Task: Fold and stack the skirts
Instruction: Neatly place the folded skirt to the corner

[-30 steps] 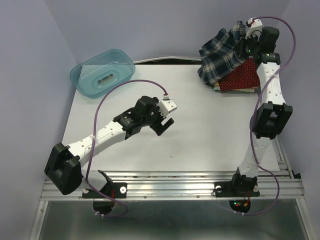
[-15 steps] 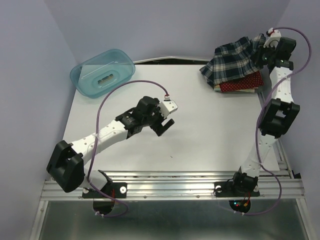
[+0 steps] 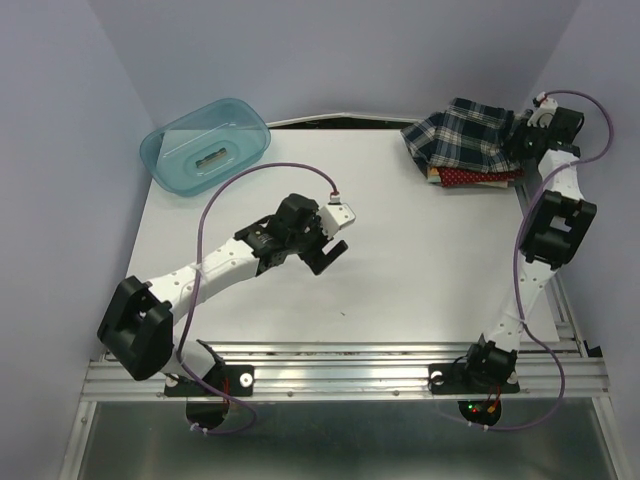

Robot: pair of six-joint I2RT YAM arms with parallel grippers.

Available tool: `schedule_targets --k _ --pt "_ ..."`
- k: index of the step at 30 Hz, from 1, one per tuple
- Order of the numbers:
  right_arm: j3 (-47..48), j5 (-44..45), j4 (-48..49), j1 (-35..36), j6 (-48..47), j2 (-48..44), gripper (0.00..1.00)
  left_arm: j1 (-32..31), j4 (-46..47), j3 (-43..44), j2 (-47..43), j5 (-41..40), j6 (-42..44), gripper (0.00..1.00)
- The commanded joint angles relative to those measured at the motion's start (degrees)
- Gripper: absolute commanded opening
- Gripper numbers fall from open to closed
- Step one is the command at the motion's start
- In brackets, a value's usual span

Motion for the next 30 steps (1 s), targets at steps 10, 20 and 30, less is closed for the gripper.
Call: schedule_targets --k 10,20,30 --pt "1.8 8.5 8.1 -1.1 -0.4 -0.3 0.43 0.7 -0.3 2.1 0.1 0.1 0.6 0.99" --pt "-4.7 8.8 13.0 -1.1 2.3 -7.1 0.8 0.6 -0.3 2.8 0.4 0.7 0.5 0.99" --pt "-18.9 2.8 31.6 -0.6 12.0 -22.6 1.0 0.7 -0.1 2.6 -0.4 0.6 -0.4 0.99"
